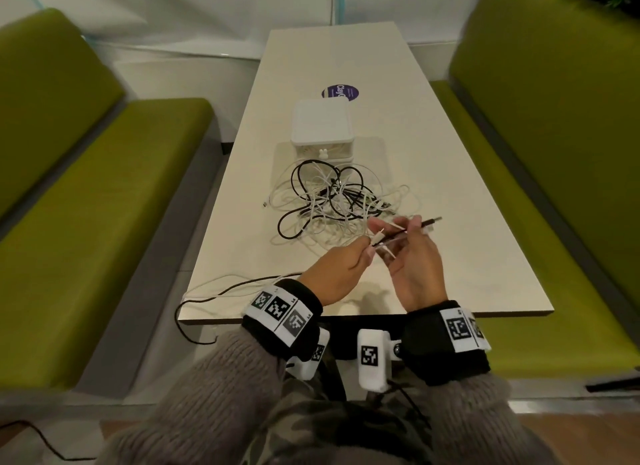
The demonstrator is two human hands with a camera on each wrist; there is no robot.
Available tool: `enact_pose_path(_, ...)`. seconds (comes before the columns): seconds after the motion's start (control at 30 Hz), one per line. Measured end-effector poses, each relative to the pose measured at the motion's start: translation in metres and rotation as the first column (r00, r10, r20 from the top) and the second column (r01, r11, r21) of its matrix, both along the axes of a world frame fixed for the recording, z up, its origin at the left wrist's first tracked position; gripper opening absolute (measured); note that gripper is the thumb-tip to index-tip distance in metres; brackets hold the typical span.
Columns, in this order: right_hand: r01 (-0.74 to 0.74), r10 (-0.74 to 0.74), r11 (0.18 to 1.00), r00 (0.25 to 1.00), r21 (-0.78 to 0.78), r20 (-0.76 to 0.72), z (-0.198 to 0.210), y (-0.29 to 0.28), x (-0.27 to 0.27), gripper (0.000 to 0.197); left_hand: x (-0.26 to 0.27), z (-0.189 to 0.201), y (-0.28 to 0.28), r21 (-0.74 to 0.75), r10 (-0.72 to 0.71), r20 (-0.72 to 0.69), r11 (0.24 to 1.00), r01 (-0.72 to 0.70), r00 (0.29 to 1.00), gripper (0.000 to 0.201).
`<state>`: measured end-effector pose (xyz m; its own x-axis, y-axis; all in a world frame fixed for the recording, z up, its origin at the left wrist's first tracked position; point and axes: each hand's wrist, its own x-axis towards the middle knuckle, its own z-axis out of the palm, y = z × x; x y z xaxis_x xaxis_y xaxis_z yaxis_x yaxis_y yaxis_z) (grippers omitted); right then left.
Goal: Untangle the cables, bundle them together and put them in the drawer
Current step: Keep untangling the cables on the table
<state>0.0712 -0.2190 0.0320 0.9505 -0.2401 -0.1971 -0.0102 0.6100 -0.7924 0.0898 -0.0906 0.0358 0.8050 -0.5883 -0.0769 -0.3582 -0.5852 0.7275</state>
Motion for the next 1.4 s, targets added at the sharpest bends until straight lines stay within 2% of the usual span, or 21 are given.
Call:
enact_pose_path(0.1,-0.036,0.036,0.999,0.999,-0.032,0.012,-0.008,0.007,-0.003,0.037,0.004,0.003,-0.003,-0.007,-0.004,-0.025,1.000,0.004,1.000,0.027)
enact_pose_path(0.13,-0.020,0.020,1.000,1.000,-0.012,-0.002,-0.008,0.006,-0.002,0.034,0.005,0.003,-0.002,-0.010,-0.011,-0.031,1.000,0.011,0.999,0.025)
enact_pose_path(0.27,0.138,-0.136,0.989,0.990,0.054,-0.037,-0.001,-0.018,0.005,0.024,0.009,0.000,0.011,0.029,-0.042,-0.057,0.999,0.043,0.998,0.026)
enact_pose_path(0.4,0.076,-0.081,0.979,0.996,-0.190,-0.022,0.001,-0.028,0.011,0.025,0.010,-0.001,0.016,0.070,-0.073,-0.095,0.994,0.079,0.993,0.026)
enact_pose_path(0.5,0.075,-0.071,0.961,0.997,-0.266,0.026,-0.004,-0.016,0.011,0.028,0.009,0.005,0.005,0.077,-0.052,-0.084,0.995,0.059,0.995,0.029)
enact_pose_path(0.63,0.083,-0.062,0.880,0.996,-0.467,0.060,-0.015,0.007,0.007,0.031,0.012,0.013,-0.013,0.061,-0.027,-0.030,0.998,0.029,0.999,0.032)
enact_pose_path(0.7,0.074,-0.063,0.864,0.997,-0.498,0.038,-0.017,0.010,0.007,0.032,0.012,0.012,-0.015,0.086,-0.024,-0.026,0.996,0.026,0.999,0.031)
enact_pose_path(0.83,0.008,-0.037,0.870,0.998,-0.494,-0.049,-0.010,-0.003,0.010,0.037,0.008,0.005,-0.011,0.144,-0.057,-0.010,0.988,0.058,0.998,0.027)
enact_pose_path(0.97,-0.063,0.043,0.866,0.998,-0.497,-0.052,-0.002,-0.001,0.010,0.039,0.003,0.005,-0.016,0.180,-0.116,-0.043,0.976,0.122,0.992,0.028)
enact_pose_path(1.03,-0.060,0.048,0.892,0.998,-0.449,-0.038,-0.001,0.004,0.011,0.039,0.003,0.003,-0.018,0.185,-0.111,-0.043,0.976,0.117,0.993,0.031)
enact_pose_path(1.13,-0.021,0.017,0.971,1.000,-0.237,-0.019,-0.002,-0.002,0.010,0.034,0.007,0.003,-0.014,0.064,-0.044,-0.024,0.997,0.045,0.999,0.043)
enact_pose_path(1.17,-0.040,0.037,0.977,0.999,-0.208,-0.016,-0.003,-0.005,0.009,0.038,0.009,0.005,-0.013,0.007,-0.016,-0.015,1.000,0.016,1.000,0.043)
enact_pose_path(1.23,-0.182,0.184,0.955,0.983,-0.236,-0.013,-0.009,-0.005,0.004,0.044,0.011,0.009,-0.013,-0.092,-0.004,-0.029,0.996,0.001,1.000,0.036)
enact_pose_path(1.3,-0.314,0.319,0.915,0.947,-0.254,-0.021,-0.012,0.000,-0.002,0.033,0.012,0.009,-0.014,-0.141,-0.032,-0.068,0.990,0.022,0.997,0.036)
enact_pose_path(1.4,-0.309,0.312,0.896,0.949,-0.319,-0.043,-0.013,0.002,-0.004,0.042,0.013,0.005,-0.013,-0.144,-0.011,-0.137,0.990,-0.009,0.990,0.032)
